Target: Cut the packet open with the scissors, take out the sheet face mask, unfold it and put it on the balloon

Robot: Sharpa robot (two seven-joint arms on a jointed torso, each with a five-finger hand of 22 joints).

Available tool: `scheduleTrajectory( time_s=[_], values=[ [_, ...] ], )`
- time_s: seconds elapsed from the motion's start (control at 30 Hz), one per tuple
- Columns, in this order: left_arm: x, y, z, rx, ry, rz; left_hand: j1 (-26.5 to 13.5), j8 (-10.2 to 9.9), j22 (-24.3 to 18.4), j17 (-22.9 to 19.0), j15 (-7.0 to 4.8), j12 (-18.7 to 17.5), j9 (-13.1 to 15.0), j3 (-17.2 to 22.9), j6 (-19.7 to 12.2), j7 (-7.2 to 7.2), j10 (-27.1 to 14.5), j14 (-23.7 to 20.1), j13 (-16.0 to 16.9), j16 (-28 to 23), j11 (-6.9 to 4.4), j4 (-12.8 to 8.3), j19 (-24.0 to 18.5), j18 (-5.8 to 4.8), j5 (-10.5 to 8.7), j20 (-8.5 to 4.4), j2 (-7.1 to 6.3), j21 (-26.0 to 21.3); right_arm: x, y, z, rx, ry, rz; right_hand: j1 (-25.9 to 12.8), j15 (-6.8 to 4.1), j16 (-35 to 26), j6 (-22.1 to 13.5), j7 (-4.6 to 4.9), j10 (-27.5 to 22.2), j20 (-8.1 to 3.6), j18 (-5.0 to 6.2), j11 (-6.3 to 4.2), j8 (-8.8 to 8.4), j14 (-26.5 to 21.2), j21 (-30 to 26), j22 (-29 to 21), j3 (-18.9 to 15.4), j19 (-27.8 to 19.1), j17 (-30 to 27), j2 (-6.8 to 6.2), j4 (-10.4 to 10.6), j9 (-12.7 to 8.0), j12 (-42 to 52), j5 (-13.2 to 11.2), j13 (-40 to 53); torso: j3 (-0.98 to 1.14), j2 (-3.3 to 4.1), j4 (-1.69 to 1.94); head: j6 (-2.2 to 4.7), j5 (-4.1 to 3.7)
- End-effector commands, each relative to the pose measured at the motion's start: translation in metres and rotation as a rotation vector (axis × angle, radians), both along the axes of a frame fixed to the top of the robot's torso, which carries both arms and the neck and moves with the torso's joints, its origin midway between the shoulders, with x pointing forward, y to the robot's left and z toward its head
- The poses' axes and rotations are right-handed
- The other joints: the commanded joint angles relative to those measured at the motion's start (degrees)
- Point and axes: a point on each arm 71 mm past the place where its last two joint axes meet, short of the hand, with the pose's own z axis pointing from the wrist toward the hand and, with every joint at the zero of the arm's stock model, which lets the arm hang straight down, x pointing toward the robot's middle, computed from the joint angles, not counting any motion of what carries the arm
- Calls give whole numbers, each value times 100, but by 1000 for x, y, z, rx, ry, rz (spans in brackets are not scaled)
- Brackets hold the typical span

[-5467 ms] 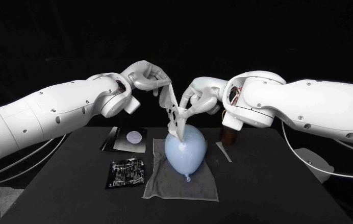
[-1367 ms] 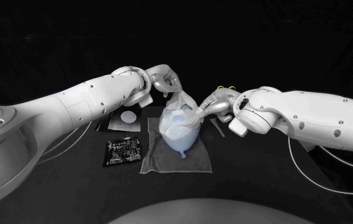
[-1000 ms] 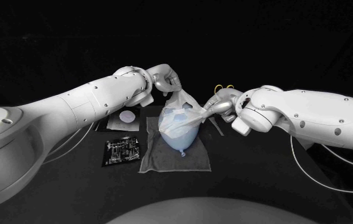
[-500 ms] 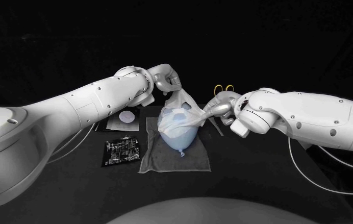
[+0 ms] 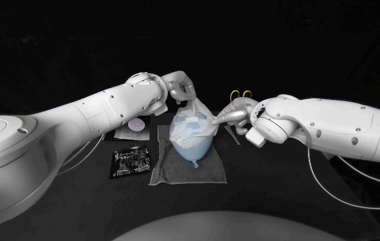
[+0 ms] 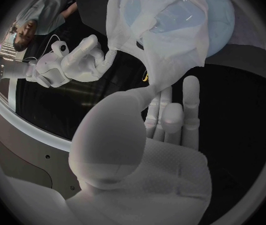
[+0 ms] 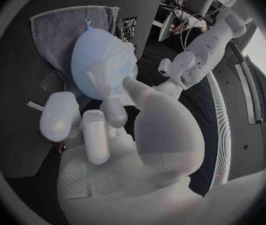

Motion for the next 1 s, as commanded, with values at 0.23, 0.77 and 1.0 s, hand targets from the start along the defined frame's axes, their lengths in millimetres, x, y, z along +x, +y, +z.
scheduleTrajectory(
  time_s=[0.23,0.77,1.0],
  values=[
    [4,4,-2,20,-39,76,-293,-817,-2,-255,195,-126,-279,-140,-874,287,-366,-292,22,28,241,146,-149,42,6,172,-204,-24,2,-7,-3,-21,-22,-34,98,39,-14,-64,20,-51,53,97,-2,-46,357,-29,665,-76,-6,1067,-25,12,-20,-8,23,-16,3,-1,-1,-8,-17],
    [6,15,-2,-43,-15,146,-572,-1456,-71,-553,450,-1005,-532,-703,-1518,421,-1278,-534,-144,66,505,384,-248,68,5,446,-539,-107,6,-29,-11,-103,-78,-83,276,111,-67,-433,110,-221,120,138,82,-238,304,-279,583,-421,-75,989,-70,176,-160,-105,19,-158,-7,-5,7,-3,-33],
    [1,37,0,-148,56,201,-515,-1004,-101,-396,355,-715,-310,-851,-551,353,-656,-408,-28,87,383,474,-179,81,6,385,-431,-103,3,-37,-11,-51,-117,-92,451,96,29,-255,87,-133,120,110,58,-119,366,-88,637,-452,5,1080,119,261,-158,52,72,-115,-5,-5,21,-28,-77]
  ],
)
